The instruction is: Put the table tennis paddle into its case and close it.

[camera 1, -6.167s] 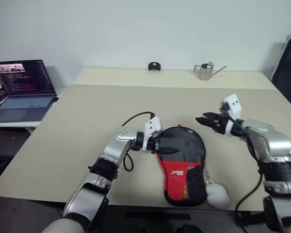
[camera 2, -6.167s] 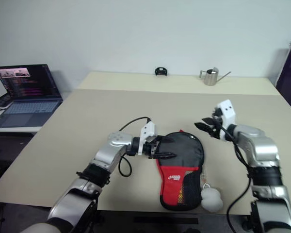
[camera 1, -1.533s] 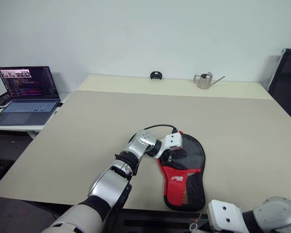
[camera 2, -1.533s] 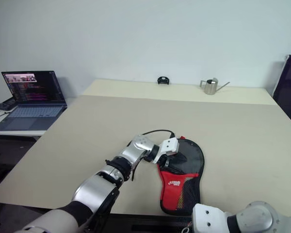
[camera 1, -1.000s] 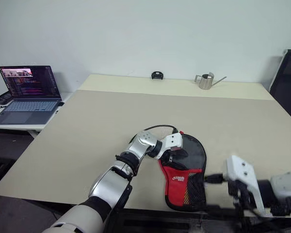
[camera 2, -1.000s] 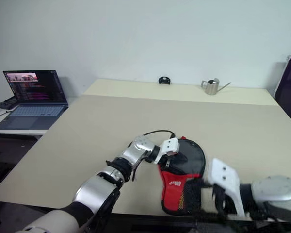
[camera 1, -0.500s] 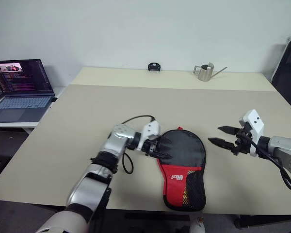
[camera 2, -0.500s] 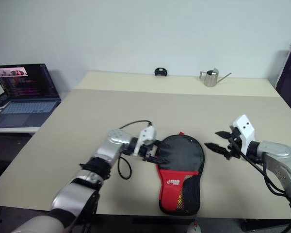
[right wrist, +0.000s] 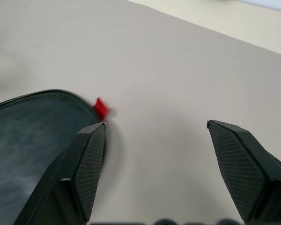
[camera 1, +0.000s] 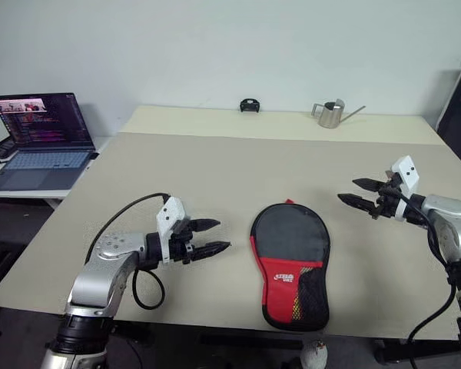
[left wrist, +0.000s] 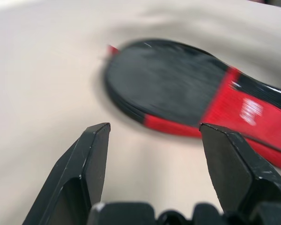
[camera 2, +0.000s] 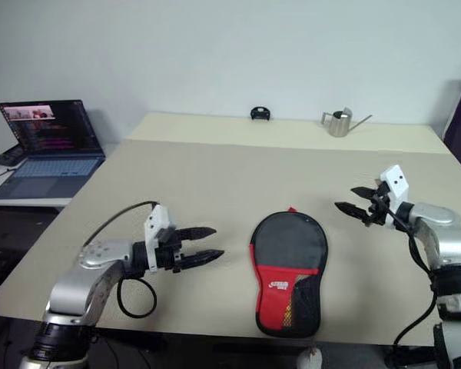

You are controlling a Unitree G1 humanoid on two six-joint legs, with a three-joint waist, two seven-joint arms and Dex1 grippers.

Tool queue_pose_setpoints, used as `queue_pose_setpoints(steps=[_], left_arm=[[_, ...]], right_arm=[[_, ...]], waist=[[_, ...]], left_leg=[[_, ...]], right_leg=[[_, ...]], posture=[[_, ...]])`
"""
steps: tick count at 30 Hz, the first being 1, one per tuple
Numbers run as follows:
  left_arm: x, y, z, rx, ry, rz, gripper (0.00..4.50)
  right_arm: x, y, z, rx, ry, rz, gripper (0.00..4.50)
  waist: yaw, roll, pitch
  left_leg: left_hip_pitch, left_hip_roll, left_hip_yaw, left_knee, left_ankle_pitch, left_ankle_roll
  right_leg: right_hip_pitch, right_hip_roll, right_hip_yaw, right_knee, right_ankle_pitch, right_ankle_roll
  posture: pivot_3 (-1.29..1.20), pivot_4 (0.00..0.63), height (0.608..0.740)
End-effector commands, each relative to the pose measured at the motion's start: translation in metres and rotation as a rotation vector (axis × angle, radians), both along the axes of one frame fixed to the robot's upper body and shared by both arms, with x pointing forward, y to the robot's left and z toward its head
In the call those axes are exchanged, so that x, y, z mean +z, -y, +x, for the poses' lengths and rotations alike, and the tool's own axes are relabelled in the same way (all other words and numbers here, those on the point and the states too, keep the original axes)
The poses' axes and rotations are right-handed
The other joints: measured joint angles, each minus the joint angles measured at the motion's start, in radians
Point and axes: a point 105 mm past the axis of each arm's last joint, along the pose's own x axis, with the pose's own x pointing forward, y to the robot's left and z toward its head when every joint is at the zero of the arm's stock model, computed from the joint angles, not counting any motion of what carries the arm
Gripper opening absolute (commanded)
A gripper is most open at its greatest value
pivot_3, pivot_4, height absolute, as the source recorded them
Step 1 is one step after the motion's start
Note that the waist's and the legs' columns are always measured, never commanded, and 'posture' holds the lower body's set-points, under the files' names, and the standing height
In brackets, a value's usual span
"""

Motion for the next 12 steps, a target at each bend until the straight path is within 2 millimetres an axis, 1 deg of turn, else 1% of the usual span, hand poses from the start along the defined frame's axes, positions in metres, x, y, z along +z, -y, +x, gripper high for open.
queue_pose_setpoints(steps=[1, 3, 5, 6, 8, 9, 12], left_arm=[[0.025, -0.007, 0.004, 0.117, 0.114, 0.021, 3.32], [0.029, -0.013, 0.007, 0.185, 0.129, 0.014, 3.32], [0.029, -0.012, 0.010, 0.208, 0.132, 0.004, 3.32], [0.027, -0.010, 0.011, 0.210, 0.128, 0.004, 3.32], [0.017, -0.017, 0.008, 0.204, 0.107, 0.027, 3.32], [0.013, -0.017, 0.007, 0.198, 0.098, 0.039, 3.32], [0.008, -0.011, 0.011, 0.194, 0.080, 0.022, 3.32]], right_arm=[[0.010, 0.017, 0.000, -0.020, 0.039, -0.042, 3.75], [0.008, 0.024, -0.001, -0.038, 0.032, -0.061, 3.75], [0.009, 0.031, -0.001, -0.052, 0.027, -0.073, 3.75], [0.009, 0.033, -0.001, -0.058, 0.032, -0.084, 3.75], [0.007, 0.027, -0.004, -0.043, 0.033, -0.095, 3.75], [0.006, 0.026, -0.005, -0.037, 0.028, -0.095, 3.75], [-0.002, 0.036, -0.012, -0.068, 0.002, -0.121, 3.75]], waist=[[-0.002, 0.000, 0.000], [-0.005, 0.000, 0.000], [-0.007, 0.000, 0.000], [-0.007, 0.000, 0.000], [-0.007, 0.000, 0.000], [-0.009, 0.001, 0.000], [-0.008, 0.001, 0.000]], left_leg=[[0.000, 0.000, 0.000, 0.000, 0.000, 0.000], [0.000, 0.000, 0.000, -0.001, 0.000, 0.000], [-0.001, 0.000, 0.001, -0.001, 0.000, 0.000], [-0.001, 0.000, 0.001, -0.001, 0.000, 0.000], [-0.001, 0.000, 0.001, -0.001, 0.000, 0.000], [0.000, 0.000, 0.001, -0.001, 0.000, 0.000], [0.000, 0.001, 0.001, -0.001, 0.000, 0.000]], right_leg=[[0.000, 0.000, 0.000, 0.000, 0.000, 0.000], [0.000, 0.000, 0.000, -0.001, 0.000, 0.000], [-0.001, 0.000, 0.001, -0.001, 0.000, 0.000], [-0.001, 0.000, 0.001, -0.001, 0.000, 0.000], [-0.001, 0.000, 0.001, -0.001, 0.000, 0.000], [-0.001, 0.000, 0.001, -0.001, 0.000, 0.000], [0.000, 0.000, 0.001, -0.001, 0.000, 0.000]], posture=[[0.00, 0.150, 0.740], [0.00, 0.150, 0.740], [0.00, 0.150, 0.740], [0.00, 0.150, 0.740], [0.00, 0.150, 0.740], [0.00, 0.150, 0.740], [0.00, 0.150, 0.740]])
